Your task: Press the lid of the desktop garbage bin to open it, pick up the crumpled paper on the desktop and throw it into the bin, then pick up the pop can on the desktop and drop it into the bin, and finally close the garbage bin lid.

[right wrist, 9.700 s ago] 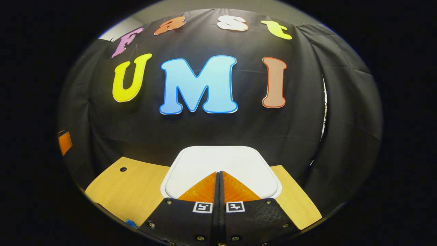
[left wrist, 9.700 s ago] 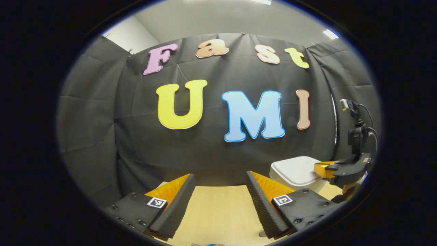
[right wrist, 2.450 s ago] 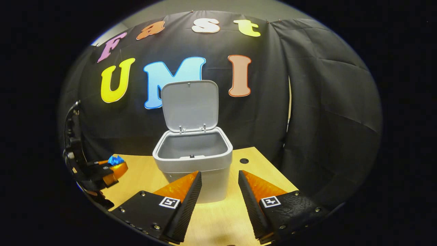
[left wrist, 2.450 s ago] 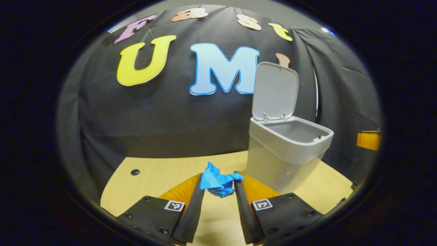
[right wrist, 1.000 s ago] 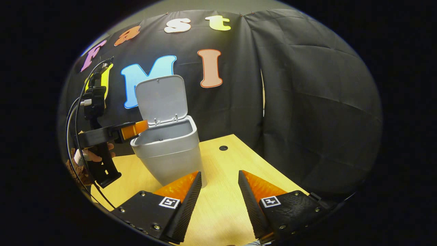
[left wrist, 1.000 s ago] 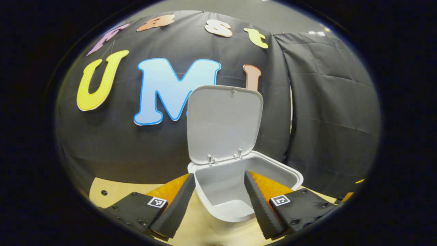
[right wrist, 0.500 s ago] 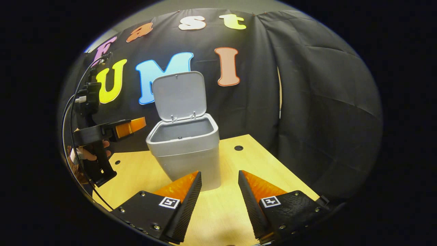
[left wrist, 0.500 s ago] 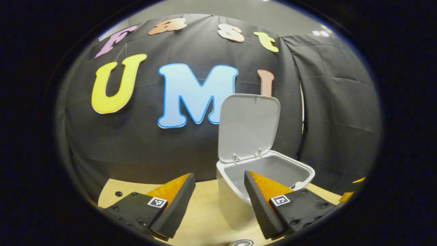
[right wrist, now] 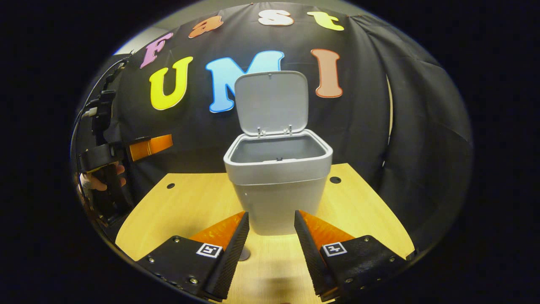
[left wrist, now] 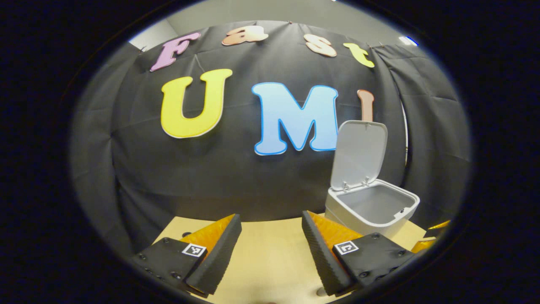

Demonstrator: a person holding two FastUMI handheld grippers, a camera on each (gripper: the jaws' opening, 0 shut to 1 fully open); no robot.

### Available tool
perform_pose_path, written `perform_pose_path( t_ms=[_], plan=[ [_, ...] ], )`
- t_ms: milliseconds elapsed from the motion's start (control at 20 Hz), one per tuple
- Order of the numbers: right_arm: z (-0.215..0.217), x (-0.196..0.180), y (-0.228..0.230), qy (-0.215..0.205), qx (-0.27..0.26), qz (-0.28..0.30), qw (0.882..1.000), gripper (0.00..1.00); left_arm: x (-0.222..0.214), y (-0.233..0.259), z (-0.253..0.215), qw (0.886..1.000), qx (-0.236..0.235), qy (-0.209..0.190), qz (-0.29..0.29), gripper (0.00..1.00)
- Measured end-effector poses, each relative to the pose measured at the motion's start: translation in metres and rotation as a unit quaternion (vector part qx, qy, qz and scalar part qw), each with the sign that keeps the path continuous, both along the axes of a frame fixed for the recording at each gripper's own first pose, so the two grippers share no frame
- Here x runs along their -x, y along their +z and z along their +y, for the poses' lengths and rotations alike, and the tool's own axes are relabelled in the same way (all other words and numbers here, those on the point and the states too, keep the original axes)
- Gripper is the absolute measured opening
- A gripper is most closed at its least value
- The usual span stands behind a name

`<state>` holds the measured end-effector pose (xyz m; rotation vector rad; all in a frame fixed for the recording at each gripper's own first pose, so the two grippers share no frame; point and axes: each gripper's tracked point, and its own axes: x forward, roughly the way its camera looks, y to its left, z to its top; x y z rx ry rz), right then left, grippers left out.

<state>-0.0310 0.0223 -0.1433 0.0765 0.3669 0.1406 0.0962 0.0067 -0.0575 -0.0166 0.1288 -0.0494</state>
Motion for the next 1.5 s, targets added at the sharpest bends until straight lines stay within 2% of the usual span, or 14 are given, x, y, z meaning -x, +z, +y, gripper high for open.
perform_pose_path(
  t_ms=[150,200,400,450,500,750,1100,1500],
  plan=[
    [0.024,-0.006,-0.018,0.036,0.009,0.014,0.999,0.72,0.014,-0.002,0.031,1.000,0.000,0.030,0.003,0.94],
    [0.031,-0.007,-0.024,0.046,0.013,0.020,0.999,0.77,0.018,-0.003,0.041,0.999,0.000,0.040,0.004,0.94],
    [0.056,-0.010,-0.045,0.084,0.025,0.040,0.995,0.80,0.035,-0.007,0.073,0.997,0.002,0.073,0.008,0.94],
    [0.062,-0.010,-0.050,0.094,0.026,0.046,0.994,0.84,0.039,-0.008,0.080,0.997,0.001,0.080,0.010,0.95],
    [0.068,-0.011,-0.056,0.104,0.032,0.051,0.993,0.96,0.045,-0.009,0.088,0.996,0.002,0.089,0.010,0.95],
    [0.083,-0.016,-0.087,0.130,0.062,0.082,0.986,1.00,0.060,-0.011,0.106,0.994,0.005,0.113,0.010,0.95],
    [0.098,-0.021,-0.120,0.162,0.091,0.110,0.976,1.00,0.080,-0.015,0.132,0.989,0.008,0.146,0.015,0.95],
    [0.101,-0.029,-0.151,0.171,0.132,0.134,0.967,0.99,0.104,-0.025,0.160,0.983,0.014,0.181,0.025,0.95]
  ],
)
